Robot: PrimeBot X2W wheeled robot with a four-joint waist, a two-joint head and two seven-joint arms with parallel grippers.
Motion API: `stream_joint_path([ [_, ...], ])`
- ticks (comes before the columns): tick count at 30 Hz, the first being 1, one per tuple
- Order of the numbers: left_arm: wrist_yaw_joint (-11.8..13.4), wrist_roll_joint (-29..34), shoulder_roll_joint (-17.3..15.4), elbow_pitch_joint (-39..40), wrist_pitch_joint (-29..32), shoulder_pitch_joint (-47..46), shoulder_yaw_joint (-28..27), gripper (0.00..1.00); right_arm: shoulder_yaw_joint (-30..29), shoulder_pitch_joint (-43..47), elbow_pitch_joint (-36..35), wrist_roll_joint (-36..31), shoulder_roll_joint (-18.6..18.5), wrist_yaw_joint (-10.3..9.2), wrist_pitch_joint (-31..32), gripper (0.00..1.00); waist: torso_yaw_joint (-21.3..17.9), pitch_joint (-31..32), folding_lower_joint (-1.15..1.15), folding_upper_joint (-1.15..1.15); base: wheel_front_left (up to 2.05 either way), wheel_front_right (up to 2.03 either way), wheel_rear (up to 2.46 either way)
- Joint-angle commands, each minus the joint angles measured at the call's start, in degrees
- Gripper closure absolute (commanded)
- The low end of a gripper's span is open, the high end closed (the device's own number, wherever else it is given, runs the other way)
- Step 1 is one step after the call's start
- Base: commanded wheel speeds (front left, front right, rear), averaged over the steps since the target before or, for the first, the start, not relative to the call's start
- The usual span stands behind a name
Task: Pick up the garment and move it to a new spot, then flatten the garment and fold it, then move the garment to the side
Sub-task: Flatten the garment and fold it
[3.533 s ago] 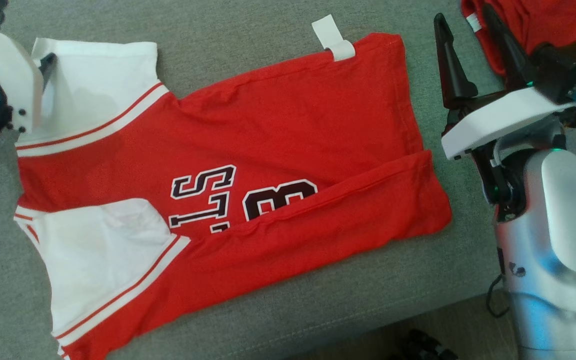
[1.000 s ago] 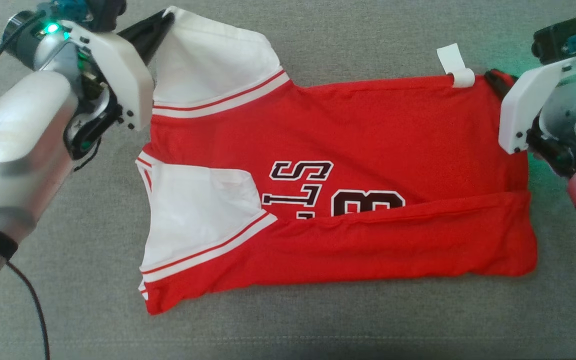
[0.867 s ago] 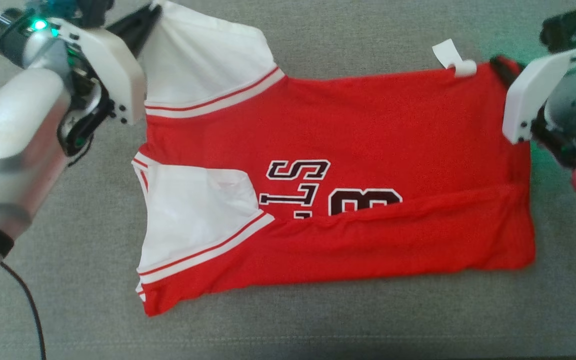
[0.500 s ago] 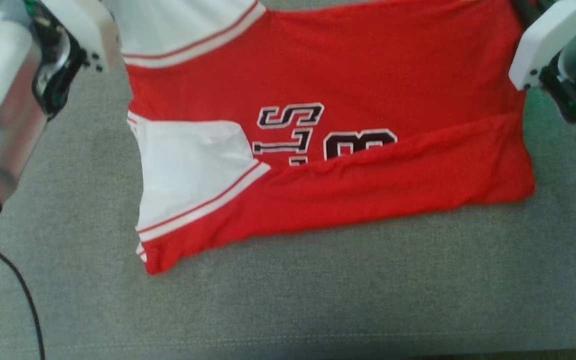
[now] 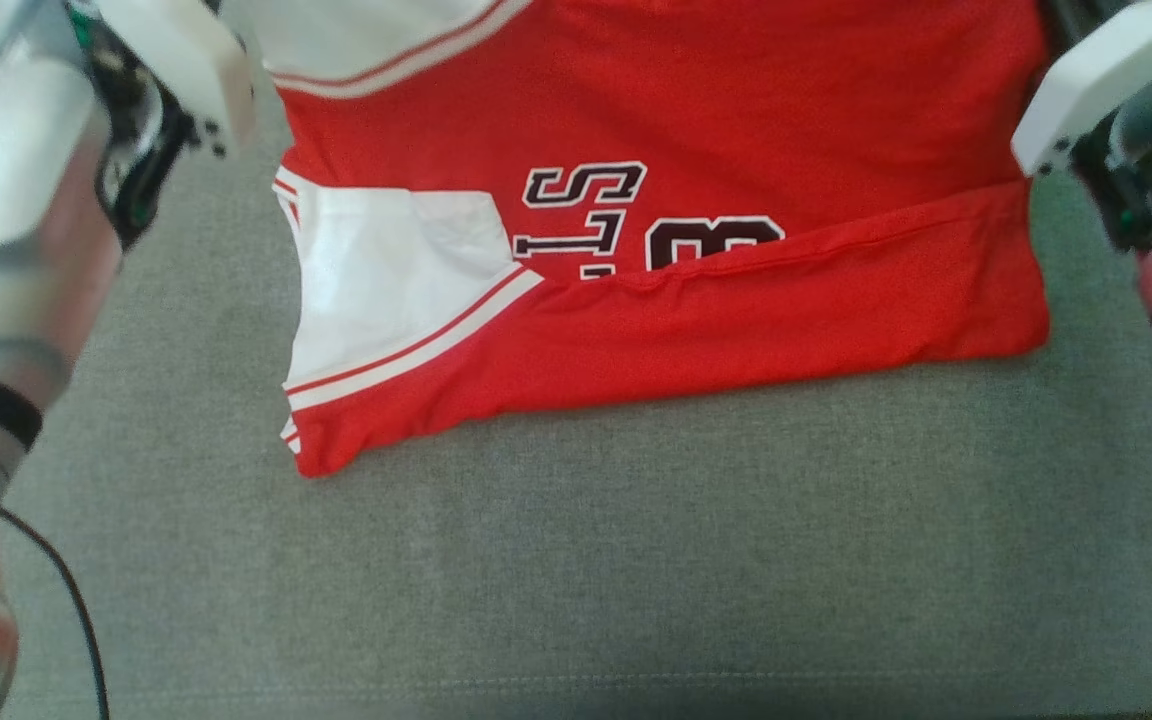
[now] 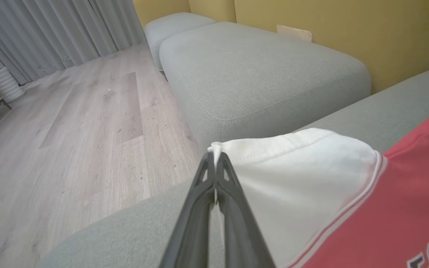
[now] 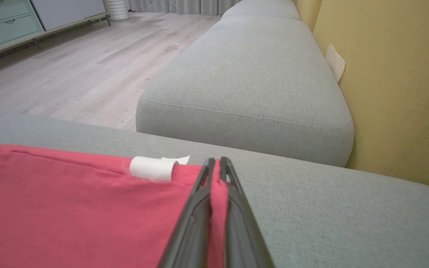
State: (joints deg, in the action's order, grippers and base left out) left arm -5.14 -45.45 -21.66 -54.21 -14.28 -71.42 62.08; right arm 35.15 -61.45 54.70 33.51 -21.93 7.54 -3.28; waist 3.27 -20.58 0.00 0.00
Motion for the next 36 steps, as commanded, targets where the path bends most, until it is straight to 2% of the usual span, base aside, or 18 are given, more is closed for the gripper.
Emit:
stream_joint_path([
  [1, -0.4, 0.6, -2.5, 0.8, -0.6, -1.3, -1.8, 1.00, 0.9, 1.7, -1.6, 1.0, -0.2, -0.05, -0.9, 1.00, 0.2, 1.1, 0.00, 0.00, 0.00, 0.00, 0.00],
  [13, -1.5, -0.1, -5.5, 8.0, -0.6, 6.5, -1.5, 1.00, 5.5, 8.8, -5.4, 8.2, -4.6, -0.05, -1.3, 1.00, 2.2, 6.4, 0.00, 0.00, 0.00, 0.00, 0.00],
  [17, -1.6, -1.3, -7.1, 11.8, 1.5, 9.6, -0.6, 1.00, 7.5, 12.0, -7.5, 11.2, -6.8, -0.05, 0.3, 1.00, 3.0, 8.2, 0.00, 0.00, 0.00, 0.00, 0.00],
  [24, -1.8, -4.2, -11.4, 21.4, 6.5, 16.0, 1.1, 1.00, 12.1, 16.9, -11.2, 15.3, -10.8, -0.05, 4.1, 1.00, 3.7, 10.6, 0.00, 0.00, 0.00, 0.00, 0.00],
  [31, -1.7, -7.0, -17.3, 32.9, 13.5, 21.7, 3.7, 1.00, 17.0, 20.9, -14.5, 18.7, -14.2, -0.05, 7.9, 1.00, 4.2, 12.4, 0.00, 0.00, 0.00, 0.00, 0.00],
  [36, -0.9, -8.7, -20.7, 38.6, 17.9, 24.3, 5.0, 1.00, 19.9, 22.1, -16.0, 20.1, -16.5, -0.05, 10.3, 1.00, 3.8, 13.1, 0.00, 0.00, 0.00, 0.00, 0.00],
])
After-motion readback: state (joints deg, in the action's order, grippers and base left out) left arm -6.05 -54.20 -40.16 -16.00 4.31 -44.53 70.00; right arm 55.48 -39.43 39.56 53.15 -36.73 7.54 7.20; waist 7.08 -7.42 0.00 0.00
